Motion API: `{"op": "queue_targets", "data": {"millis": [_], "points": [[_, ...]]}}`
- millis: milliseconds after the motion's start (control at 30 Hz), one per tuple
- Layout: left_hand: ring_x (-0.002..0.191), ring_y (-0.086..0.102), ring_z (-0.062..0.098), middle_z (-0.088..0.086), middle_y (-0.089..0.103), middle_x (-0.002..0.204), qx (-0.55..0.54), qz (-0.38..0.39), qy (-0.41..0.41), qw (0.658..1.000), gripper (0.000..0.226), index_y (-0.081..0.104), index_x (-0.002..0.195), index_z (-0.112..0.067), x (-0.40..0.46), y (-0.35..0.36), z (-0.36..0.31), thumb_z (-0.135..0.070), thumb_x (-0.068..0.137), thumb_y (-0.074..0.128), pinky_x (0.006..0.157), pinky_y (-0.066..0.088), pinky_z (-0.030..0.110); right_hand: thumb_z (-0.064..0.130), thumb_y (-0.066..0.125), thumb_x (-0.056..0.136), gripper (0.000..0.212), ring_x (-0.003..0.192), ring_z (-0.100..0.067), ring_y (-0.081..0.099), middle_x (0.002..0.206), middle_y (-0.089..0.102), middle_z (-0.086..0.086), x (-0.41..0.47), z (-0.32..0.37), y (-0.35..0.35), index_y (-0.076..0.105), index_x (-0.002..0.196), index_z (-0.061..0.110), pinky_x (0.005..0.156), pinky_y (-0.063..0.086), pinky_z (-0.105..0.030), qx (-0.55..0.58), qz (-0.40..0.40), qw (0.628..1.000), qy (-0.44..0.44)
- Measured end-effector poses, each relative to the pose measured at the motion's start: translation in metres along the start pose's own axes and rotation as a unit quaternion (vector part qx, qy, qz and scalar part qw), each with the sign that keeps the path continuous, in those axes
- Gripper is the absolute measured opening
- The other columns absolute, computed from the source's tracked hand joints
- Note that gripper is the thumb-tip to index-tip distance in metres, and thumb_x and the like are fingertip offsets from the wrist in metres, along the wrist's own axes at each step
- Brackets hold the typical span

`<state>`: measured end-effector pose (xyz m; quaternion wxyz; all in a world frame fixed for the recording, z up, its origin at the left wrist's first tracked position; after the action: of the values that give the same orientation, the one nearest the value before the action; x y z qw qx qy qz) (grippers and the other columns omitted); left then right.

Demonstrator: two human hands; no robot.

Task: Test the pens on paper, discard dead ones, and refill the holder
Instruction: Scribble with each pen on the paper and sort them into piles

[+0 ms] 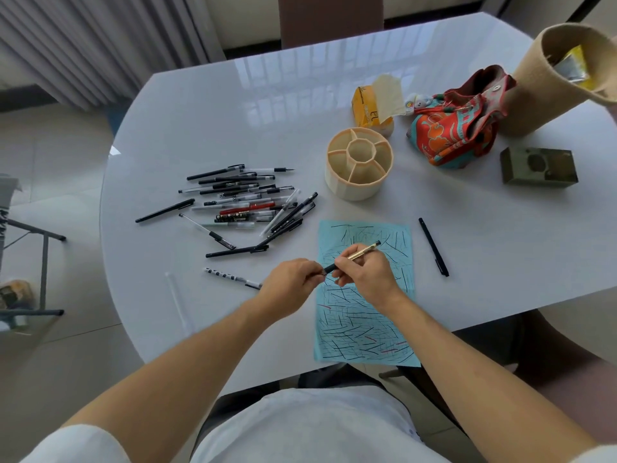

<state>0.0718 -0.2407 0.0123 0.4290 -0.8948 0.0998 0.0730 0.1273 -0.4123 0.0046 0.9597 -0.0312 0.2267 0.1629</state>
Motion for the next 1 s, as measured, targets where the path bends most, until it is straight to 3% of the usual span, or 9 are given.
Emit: {"op": "queue_targets", "data": {"millis": [200, 400, 533, 600, 667, 733, 833, 933, 1000], "points": [[0.07, 0.053, 0.015, -0.005, 0.06, 0.075, 0.034, 0.004, 0.005, 0.999, 0.02, 0.072, 0.093, -0.013, -0.006, -0.004, 0.0, -0.026, 0.098, 0.058, 0.061, 0.04, 0.03, 0.014, 0.07, 0.096, 0.01, 0.06, -0.025, 0.07, 0.074, 0.075, -0.014, -0.006, -0.011, 0.013, 0.068, 0.091, 0.006, 0.063, 0.062, -0.034, -0.024, -0.005, 1.0, 0.001], [0.064, 0.048, 0.018, -0.003, 0.053, 0.066, 0.015, -0.011, -0.056, 0.998, 0.025, 0.062, 0.075, -0.01, -0.038, -0.008, 0.015, -0.022, 0.096, 0.059, 0.061, 0.04, 0.036, 0.016, 0.068, 0.097, 0.011, 0.057, -0.023, 0.068, 0.07, 0.074, -0.011, -0.005, -0.011, 0.05, 0.065, 0.091, 0.007, 0.061, 0.06, -0.036, -0.086, 0.041, 0.995, 0.016], [0.064, 0.047, 0.01, -0.009, 0.05, 0.066, -0.078, -0.081, -0.174, 0.978, 0.024, 0.062, 0.071, -0.022, -0.079, -0.008, 0.041, -0.026, 0.095, 0.063, 0.059, 0.033, 0.028, 0.028, 0.07, 0.096, 0.021, 0.053, -0.016, 0.062, 0.067, 0.072, -0.005, 0.003, -0.007, 0.09, 0.068, 0.088, 0.008, 0.06, 0.057, -0.033, -0.119, 0.108, 0.987, 0.022], [0.074, 0.054, 0.008, -0.01, 0.057, 0.075, -0.117, -0.122, -0.26, 0.951, 0.017, 0.07, 0.079, -0.025, -0.103, -0.012, 0.065, -0.029, 0.095, 0.064, 0.064, 0.038, 0.026, 0.04, 0.062, 0.1, 0.03, 0.055, -0.013, 0.06, 0.073, 0.072, 0.0, 0.007, -0.008, 0.11, 0.071, 0.091, 0.013, 0.063, 0.056, -0.034, -0.112, 0.1, 0.988, 0.026], [0.07, 0.056, 0.01, -0.01, 0.059, 0.069, -0.115, -0.139, -0.328, 0.927, 0.021, 0.069, 0.076, -0.026, -0.13, -0.016, 0.092, -0.033, 0.095, 0.063, 0.062, 0.04, 0.026, 0.039, 0.057, 0.102, 0.027, 0.063, -0.011, 0.06, 0.081, 0.07, 0.003, 0.012, -0.01, 0.128, 0.07, 0.092, 0.017, 0.067, 0.054, -0.034, -0.167, 0.068, 0.984, -0.01], [0.063, 0.057, 0.007, -0.01, 0.059, 0.06, -0.098, -0.145, -0.379, 0.909, 0.023, 0.064, 0.072, -0.028, -0.155, -0.021, 0.115, -0.034, 0.095, 0.063, 0.055, 0.04, 0.023, 0.032, 0.06, 0.099, 0.018, 0.082, -0.015, 0.063, 0.095, 0.069, 0.0, 0.017, -0.014, 0.149, 0.07, 0.101, 0.016, 0.078, 0.052, -0.035, -0.297, 0.074, 0.949, -0.076], [0.066, 0.059, 0.003, -0.01, 0.063, 0.067, -0.095, -0.16, -0.435, 0.881, 0.006, 0.063, 0.089, -0.036, -0.183, -0.028, 0.138, -0.032, 0.092, 0.066, 0.053, 0.038, 0.02, 0.028, 0.061, 0.098, 0.027, 0.104, -0.027, 0.062, 0.118, 0.065, -0.007, 0.025, -0.022, 0.182, 0.066, 0.12, 0.013, 0.089, 0.05, -0.038, -0.454, 0.152, 0.867, -0.14], [0.066, 0.059, 0.006, -0.007, 0.063, 0.069, -0.077, -0.161, -0.455, 0.873, 0.012, 0.058, 0.103, -0.031, -0.193, -0.031, 0.153, -0.03, 0.093, 0.065, 0.052, 0.039, 0.025, 0.026, 0.057, 0.099, 0.025, 0.11, -0.035, 0.06, 0.123, 0.06, -0.011, 0.031, -0.026, 0.204, 0.062, 0.119, 0.011, 0.087, 0.05, -0.039, -0.561, 0.195, 0.786, -0.174], [0.067, 0.061, 0.011, -0.005, 0.064, 0.07, -0.058, -0.141, -0.461, 0.874, 0.02, 0.049, 0.108, -0.03, -0.194, -0.031, 0.159, -0.031, 0.094, 0.063, 0.053, 0.042, 0.029, 0.024, 0.056, 0.099, 0.023, 0.107, -0.036, 0.062, 0.122, 0.06, -0.012, 0.033, -0.026, 0.208, 0.062, 0.116, 0.01, 0.085, 0.051, -0.039, -0.58, 0.199, 0.771, -0.171]]}}
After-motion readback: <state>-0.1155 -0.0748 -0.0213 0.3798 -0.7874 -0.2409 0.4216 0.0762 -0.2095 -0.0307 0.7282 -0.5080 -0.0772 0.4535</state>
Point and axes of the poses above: each hand's wrist, its own x-axis towards the middle knuckle, its own y-axis out of the palm, z = x × y, the point moved 4 cm from there along x, towards the middle knuckle
